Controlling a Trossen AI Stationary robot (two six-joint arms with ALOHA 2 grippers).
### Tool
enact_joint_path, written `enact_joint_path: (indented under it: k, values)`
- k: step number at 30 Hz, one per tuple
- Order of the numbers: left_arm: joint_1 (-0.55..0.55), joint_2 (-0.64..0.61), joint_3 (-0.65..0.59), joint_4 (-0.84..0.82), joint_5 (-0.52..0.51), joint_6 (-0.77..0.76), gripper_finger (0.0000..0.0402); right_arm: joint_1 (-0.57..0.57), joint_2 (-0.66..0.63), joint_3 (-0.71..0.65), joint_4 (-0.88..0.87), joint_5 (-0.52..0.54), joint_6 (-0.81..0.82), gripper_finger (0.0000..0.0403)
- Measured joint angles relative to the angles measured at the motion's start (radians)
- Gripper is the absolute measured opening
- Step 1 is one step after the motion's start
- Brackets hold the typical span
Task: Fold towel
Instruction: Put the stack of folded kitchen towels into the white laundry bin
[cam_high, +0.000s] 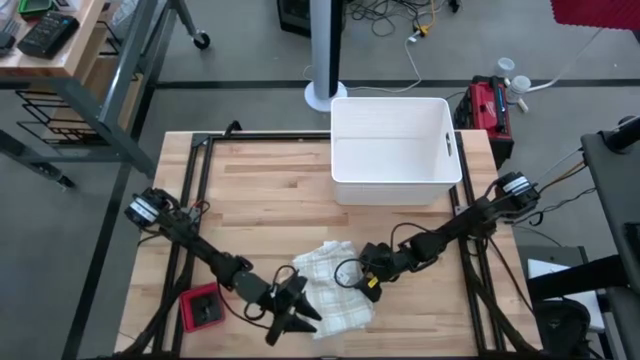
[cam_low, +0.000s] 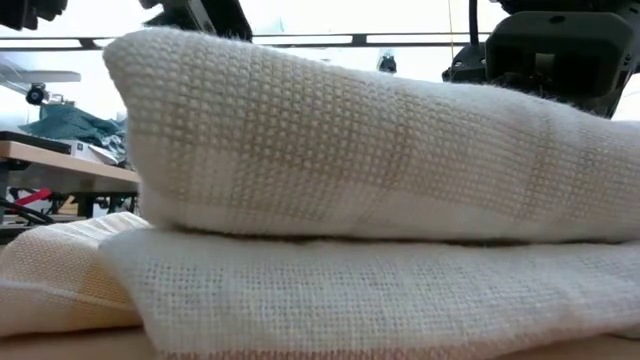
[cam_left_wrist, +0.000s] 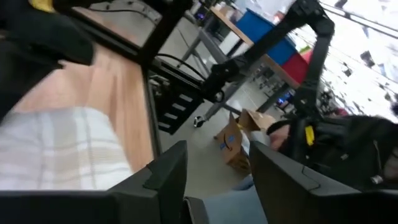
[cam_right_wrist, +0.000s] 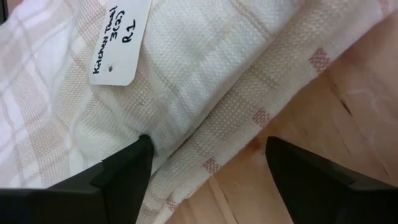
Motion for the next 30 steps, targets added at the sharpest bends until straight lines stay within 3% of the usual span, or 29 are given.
enact_joint_path:
  k: [5, 12, 16, 30]
  values:
    - [-0.001, 0.0, 0.005, -0.035, -0.033, -0.001, 0.0156, 0.0, 0.0, 0.0, 0.001, 0.02, -0.002, 0.0296]
    - [0.001, 0.003, 0.004, -0.225, -0.055, -0.193, 0.0143, 0.002, 0.0, 0.0, 0.005, 0.026, -0.002, 0.0291]
    - [0.001, 0.032, 0.003, -0.225, -0.082, -0.252, 0.0134, 0.002, 0.0, 0.0, 0.014, 0.026, -0.011, 0.0295]
    - [0.001, 0.056, 0.003, -0.231, -0.087, -0.252, 0.0115, 0.006, -0.001, 0.001, 0.016, 0.027, -0.017, 0.0278]
